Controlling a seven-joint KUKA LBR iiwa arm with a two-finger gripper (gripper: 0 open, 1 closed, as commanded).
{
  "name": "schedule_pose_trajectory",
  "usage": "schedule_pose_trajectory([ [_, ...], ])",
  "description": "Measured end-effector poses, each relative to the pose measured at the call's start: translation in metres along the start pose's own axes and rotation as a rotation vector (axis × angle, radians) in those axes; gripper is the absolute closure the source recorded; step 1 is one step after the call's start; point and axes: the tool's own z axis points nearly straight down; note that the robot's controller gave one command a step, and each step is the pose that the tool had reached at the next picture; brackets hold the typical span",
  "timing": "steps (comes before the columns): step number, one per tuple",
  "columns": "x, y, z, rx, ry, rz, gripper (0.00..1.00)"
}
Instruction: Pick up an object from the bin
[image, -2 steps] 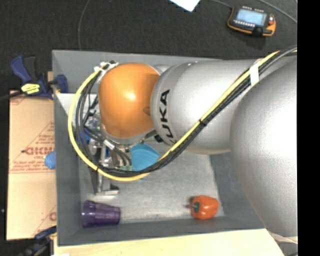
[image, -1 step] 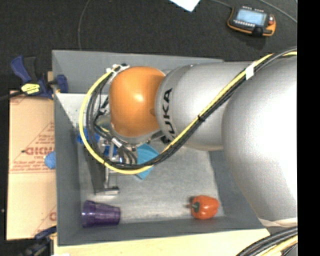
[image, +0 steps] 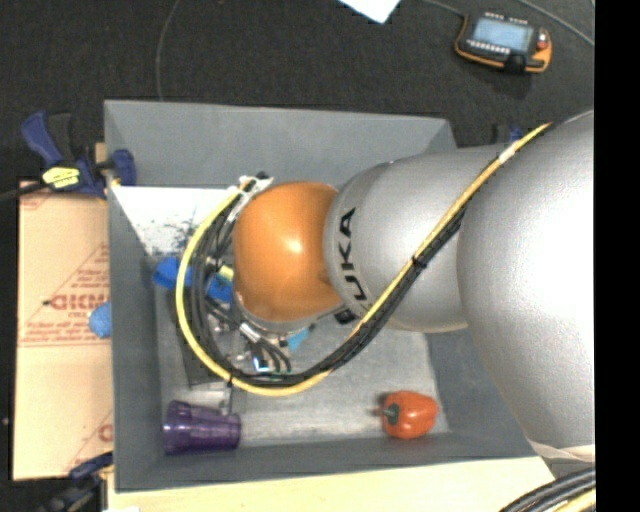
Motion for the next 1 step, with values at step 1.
schedule_pose_trajectory([
  [1, 0.0075, -0.0417, 0.0015, 0.0, -0.008, 0.055, 0.0],
])
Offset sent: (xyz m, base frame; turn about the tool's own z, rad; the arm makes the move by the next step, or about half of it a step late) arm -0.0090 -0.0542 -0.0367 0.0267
